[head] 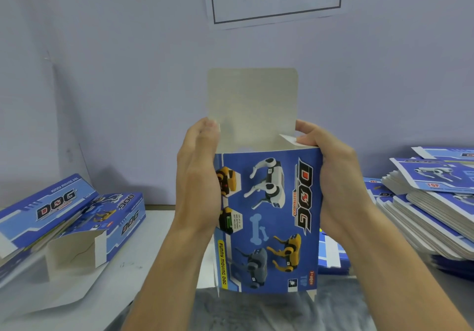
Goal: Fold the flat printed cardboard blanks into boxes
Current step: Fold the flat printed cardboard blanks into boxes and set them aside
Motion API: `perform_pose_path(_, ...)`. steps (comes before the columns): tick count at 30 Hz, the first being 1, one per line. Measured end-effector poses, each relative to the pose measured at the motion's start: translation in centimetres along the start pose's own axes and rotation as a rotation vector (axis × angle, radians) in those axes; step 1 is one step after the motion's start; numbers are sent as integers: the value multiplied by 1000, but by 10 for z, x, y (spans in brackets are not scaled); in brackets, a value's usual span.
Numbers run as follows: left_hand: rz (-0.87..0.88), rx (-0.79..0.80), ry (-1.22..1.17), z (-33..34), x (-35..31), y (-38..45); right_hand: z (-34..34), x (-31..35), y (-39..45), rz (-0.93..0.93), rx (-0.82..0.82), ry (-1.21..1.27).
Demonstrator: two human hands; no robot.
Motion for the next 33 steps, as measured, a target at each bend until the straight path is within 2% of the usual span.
perform_pose_path(12, -24, 39, -139, 2, -2, 2, 2, -2, 1, 2, 5, -52)
perform_pose_path(17, -4, 108, -172, 5, -5, 2, 1, 2, 1, -50, -34, -114)
perform_pose_path(26, 82, 20, -135, 2, -12, -3, -3, 0, 5, -98, -100, -113)
perform_pose_path(30, 40, 37, -145, 1, -5, -1, 2, -1, 2, -103, -42, -83)
perform_pose_path(33, -31, 6, -152, -4, 4, 2, 14, -4, -1, -71, 107, 18)
Point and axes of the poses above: each hand's wrist, its own y-axis towards the middle knuckle, its own z-axis out of the palm, x = y × z, the point moved 8 cm from there along y, towards the middle knuckle, and after that the axes turned 12 degrees about -y, right-handed, at the moved point
